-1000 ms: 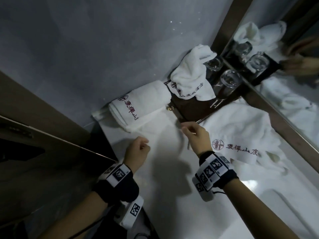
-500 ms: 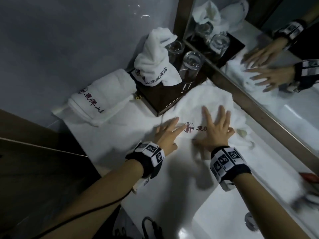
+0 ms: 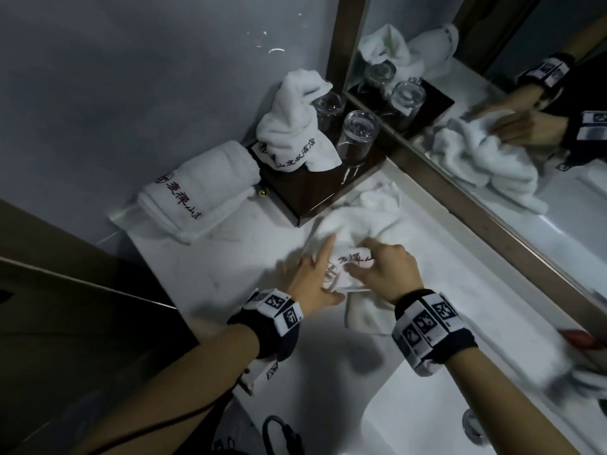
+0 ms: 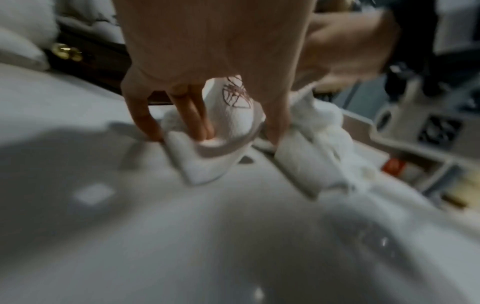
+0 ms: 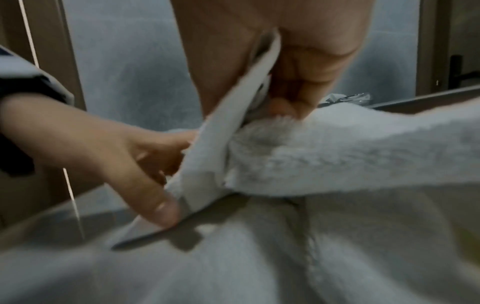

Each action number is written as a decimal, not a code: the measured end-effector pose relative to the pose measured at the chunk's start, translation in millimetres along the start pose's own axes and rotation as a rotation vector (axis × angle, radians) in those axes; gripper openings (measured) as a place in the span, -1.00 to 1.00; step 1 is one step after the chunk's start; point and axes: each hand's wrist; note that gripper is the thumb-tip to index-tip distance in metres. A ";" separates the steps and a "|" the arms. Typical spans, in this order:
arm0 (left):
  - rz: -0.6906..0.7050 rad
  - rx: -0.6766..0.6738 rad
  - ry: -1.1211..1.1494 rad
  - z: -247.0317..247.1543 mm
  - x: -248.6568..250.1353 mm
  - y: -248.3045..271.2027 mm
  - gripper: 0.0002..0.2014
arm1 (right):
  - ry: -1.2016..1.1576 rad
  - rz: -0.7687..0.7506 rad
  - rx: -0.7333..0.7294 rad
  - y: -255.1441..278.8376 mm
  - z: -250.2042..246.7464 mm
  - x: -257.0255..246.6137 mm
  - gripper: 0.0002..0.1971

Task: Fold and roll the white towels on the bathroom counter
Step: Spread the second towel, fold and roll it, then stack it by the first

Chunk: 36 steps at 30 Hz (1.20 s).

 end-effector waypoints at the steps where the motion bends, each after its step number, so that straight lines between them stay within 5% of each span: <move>1: 0.012 0.025 0.080 -5.4 -1.4 2.7 -0.02 | -0.088 -0.013 -0.055 2.4 -0.3 -5.3 -0.69; 4: 0.116 0.092 0.225 -27.7 -11.0 14.6 -0.27 | -0.398 -0.024 -0.099 5.7 -2.4 -21.7 -0.77; 8: 0.146 0.201 0.327 -60.6 -30.3 38.9 -0.62 | -0.733 -0.103 -0.124 6.7 -11.6 -47.7 -0.63; 11: 0.082 0.276 0.499 -86.5 -43.4 58.7 -0.72 | -0.963 -0.174 -0.317 4.4 -19.8 -59.5 -0.55; 14: -0.002 0.319 0.746 -110.5 -51.3 76.1 -0.89 | -0.865 -0.287 -0.509 3.7 -20.0 -74.9 -0.32; 17: -0.049 0.364 0.860 -126.0 -52.5 89.4 -0.85 | -0.777 -0.313 -0.663 8.7 -7.9 -100.3 -0.23; 22: -0.106 0.333 1.126 -142.8 -54.0 117.8 -0.92 | -0.933 -0.270 -0.566 22.2 4.9 -132.6 -0.32; 24: -0.009 0.305 1.225 -148.6 -57.7 129.0 -0.85 | -0.995 -0.225 -0.591 24.5 3.8 -139.1 -0.35; 28: -0.088 0.404 1.347 -145.4 -77.7 135.6 -0.67 | -1.120 -0.126 -0.599 26.8 0.7 -149.0 -0.38; 32: -0.068 0.267 1.353 -126.7 -85.3 140.4 -0.70 | -1.341 -0.046 -0.546 28.0 -2.8 -164.7 -0.43; 36: 0.073 0.176 1.055 -106.0 -75.0 140.8 -0.44 | -1.353 -0.084 -0.565 23.2 -8.1 -176.1 -0.52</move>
Point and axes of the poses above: each hand's wrist, its own y-axis away from the middle knuckle, its own z-axis out of the palm, x = y × z, and after that the axes turned 1 degree about x, right-handed
